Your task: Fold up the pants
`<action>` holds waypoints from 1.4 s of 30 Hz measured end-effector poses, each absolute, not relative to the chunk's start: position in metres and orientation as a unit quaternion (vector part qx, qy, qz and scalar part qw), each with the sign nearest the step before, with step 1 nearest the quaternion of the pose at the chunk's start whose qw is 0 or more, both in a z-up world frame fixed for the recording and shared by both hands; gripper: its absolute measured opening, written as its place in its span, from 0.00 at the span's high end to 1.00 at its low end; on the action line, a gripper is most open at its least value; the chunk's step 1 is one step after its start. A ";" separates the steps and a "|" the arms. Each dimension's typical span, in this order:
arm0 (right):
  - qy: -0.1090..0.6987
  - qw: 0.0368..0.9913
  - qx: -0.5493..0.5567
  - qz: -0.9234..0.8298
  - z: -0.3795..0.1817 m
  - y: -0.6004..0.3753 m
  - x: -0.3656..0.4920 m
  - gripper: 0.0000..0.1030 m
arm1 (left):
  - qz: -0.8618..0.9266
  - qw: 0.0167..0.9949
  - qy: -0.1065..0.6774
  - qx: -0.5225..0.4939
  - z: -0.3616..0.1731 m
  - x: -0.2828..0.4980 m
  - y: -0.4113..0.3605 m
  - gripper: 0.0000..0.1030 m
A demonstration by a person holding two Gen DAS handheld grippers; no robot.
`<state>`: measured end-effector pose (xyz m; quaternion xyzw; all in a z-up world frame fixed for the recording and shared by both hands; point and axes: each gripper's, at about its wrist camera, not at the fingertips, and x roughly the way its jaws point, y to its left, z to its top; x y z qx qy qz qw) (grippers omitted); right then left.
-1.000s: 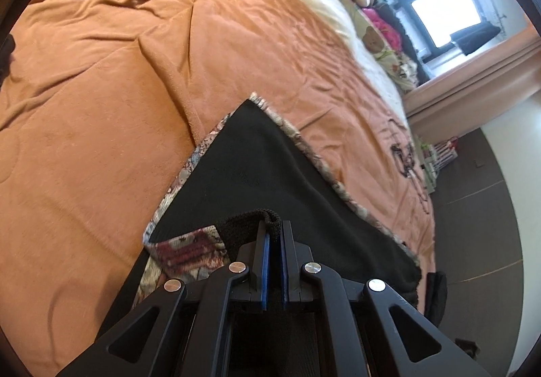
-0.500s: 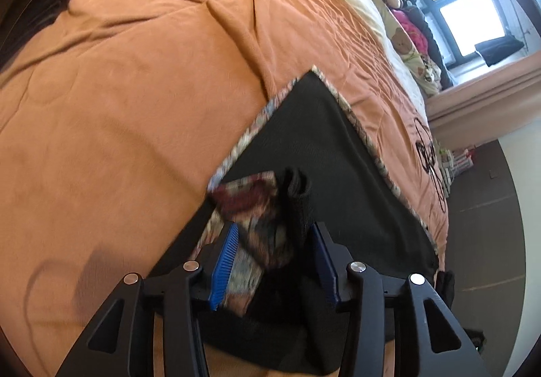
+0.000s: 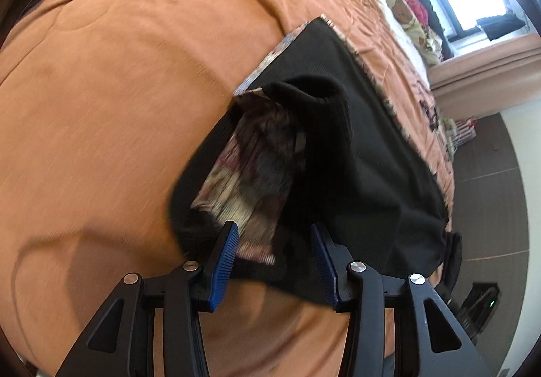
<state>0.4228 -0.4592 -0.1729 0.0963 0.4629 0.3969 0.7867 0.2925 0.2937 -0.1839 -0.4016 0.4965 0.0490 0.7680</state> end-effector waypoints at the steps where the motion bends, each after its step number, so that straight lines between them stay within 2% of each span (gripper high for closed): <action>1: 0.463 0.786 0.096 0.398 -0.174 -0.458 0.423 0.42 | 0.055 0.765 0.501 -0.401 -0.184 0.287 0.294 0.54; 9: 0.463 0.783 0.096 0.403 -0.176 -0.451 0.422 0.42 | 0.094 0.766 0.482 -0.415 -0.170 0.256 0.298 0.54; 20: 0.482 0.780 0.118 0.381 -0.196 -0.479 0.426 0.42 | 0.128 0.745 0.468 -0.458 -0.192 0.257 0.297 0.57; 21: 0.484 0.780 0.123 0.376 -0.198 -0.483 0.427 0.42 | 0.134 0.748 0.463 -0.456 -0.191 0.259 0.298 0.61; 23: 0.488 0.783 0.136 0.361 -0.202 -0.495 0.431 0.42 | 0.153 0.747 0.464 -0.452 -0.193 0.259 0.300 0.95; 33: 0.487 0.795 0.203 0.299 -0.209 -0.552 0.457 0.42 | 0.186 0.742 0.463 -0.447 -0.187 0.232 0.307 0.97; 39: 0.477 0.801 0.210 0.294 -0.206 -0.563 0.457 0.42 | 0.139 0.768 0.425 -0.459 -0.155 0.226 0.303 0.96; 42: 0.474 0.802 0.209 0.298 -0.206 -0.563 0.454 0.42 | 0.118 0.777 0.434 -0.440 -0.149 0.240 0.291 0.96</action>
